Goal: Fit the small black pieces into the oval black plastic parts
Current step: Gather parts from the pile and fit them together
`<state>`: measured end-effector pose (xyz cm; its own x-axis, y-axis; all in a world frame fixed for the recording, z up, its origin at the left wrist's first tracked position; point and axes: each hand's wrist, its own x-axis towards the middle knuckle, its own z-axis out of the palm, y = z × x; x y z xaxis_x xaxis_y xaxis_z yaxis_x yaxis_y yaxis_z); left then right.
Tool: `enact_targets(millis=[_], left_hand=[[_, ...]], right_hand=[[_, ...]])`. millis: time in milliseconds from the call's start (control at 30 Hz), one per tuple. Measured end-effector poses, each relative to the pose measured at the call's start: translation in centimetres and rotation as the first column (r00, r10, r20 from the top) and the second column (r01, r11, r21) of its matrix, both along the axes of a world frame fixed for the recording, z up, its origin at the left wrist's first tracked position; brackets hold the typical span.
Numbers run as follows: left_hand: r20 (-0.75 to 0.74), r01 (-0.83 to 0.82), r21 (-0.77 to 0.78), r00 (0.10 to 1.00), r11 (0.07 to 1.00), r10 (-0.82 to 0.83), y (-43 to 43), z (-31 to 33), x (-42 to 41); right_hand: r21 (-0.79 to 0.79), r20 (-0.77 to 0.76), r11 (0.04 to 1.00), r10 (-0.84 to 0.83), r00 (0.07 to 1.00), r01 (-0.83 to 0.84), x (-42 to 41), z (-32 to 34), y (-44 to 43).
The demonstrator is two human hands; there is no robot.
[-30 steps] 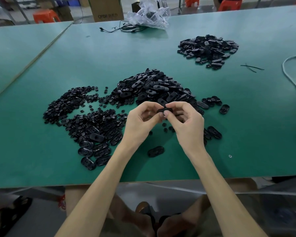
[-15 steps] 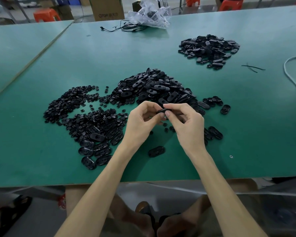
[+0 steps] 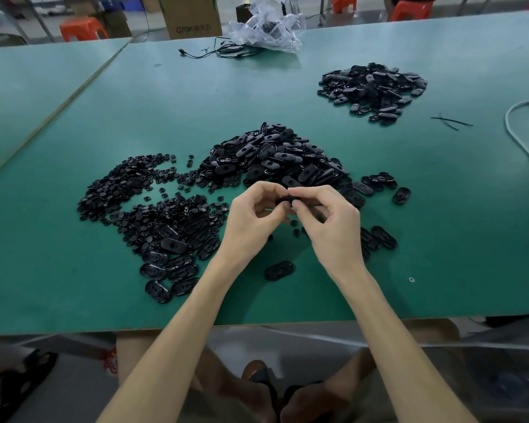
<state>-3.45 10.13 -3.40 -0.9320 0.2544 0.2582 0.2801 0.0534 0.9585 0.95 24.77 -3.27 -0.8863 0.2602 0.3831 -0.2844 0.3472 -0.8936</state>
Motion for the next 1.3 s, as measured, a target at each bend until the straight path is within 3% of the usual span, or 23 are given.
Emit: enact_targets(millis=[333,600,767,900,1033,1133,1300], left_hand=[[-0.022,-0.089,-0.057,0.996,0.994,0.088,0.1,-0.2,0.0],[0.024,-0.061,0.029,0.998,0.998,0.061,-0.1,0.0,0.1],[0.021,-0.086,0.007,0.996,0.996,0.086,-0.1,-0.2,0.0],[0.007,-0.060,0.013,0.998,0.998,0.060,-0.1,-0.1,0.0],[-0.088,-0.087,-0.109,0.993,0.990,0.078,0.0,-0.1,-0.1],[-0.140,-0.139,-0.265,0.985,0.954,0.105,0.0,-0.3,-0.2],[-0.238,-0.125,-0.575,0.971,0.809,-0.019,0.4,-0.5,0.1]], right_hand=[[0.173,-0.037,0.985,0.001,0.999,0.006,0.0,-0.1,-0.5],[0.125,-0.068,0.991,-0.047,0.997,0.056,0.0,-0.1,-0.2],[0.193,-0.076,0.979,-0.045,0.996,0.059,0.0,0.0,-0.2],[0.163,-0.076,0.984,-0.066,0.995,0.078,0.2,0.2,-0.4],[0.007,-0.078,0.972,-0.235,0.969,0.236,0.1,0.5,-0.1],[-0.147,0.058,0.903,-0.400,0.915,0.404,-0.3,0.4,0.6],[-0.174,0.212,0.878,-0.409,0.888,0.446,-0.6,0.2,1.2]])
